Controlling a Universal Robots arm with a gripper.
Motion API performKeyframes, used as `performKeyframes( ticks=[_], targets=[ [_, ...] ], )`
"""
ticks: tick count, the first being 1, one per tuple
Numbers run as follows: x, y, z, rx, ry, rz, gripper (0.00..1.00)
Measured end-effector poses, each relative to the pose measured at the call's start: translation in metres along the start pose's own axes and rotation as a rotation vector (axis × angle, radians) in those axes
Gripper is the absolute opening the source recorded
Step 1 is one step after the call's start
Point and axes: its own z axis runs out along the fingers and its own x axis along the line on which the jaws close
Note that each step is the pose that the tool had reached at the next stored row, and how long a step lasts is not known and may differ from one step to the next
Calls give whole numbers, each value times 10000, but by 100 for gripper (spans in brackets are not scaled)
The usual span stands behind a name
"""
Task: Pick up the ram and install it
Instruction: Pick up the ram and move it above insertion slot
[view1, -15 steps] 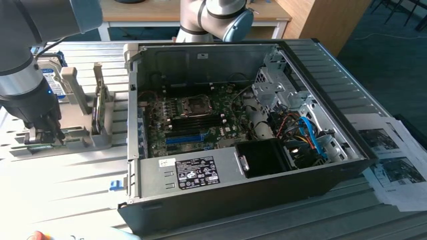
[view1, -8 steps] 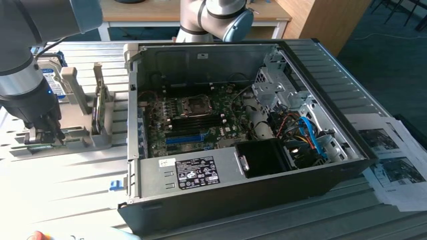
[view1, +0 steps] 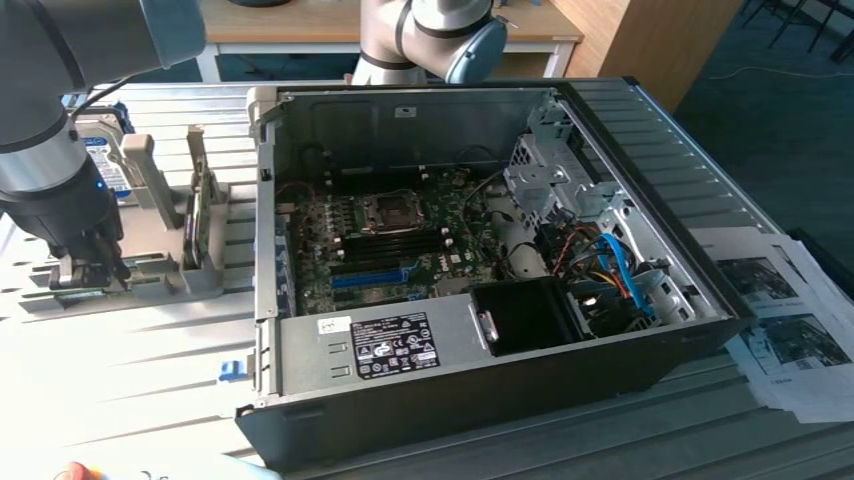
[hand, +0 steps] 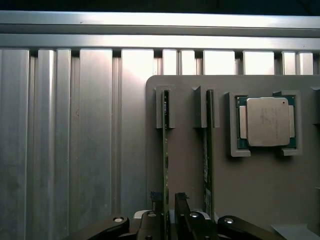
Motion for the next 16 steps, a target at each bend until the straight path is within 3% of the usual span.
performKeyframes(
  ticks=[16],
  targets=[
    [-1,0,-14,3,-2,-1,24]
  ],
)
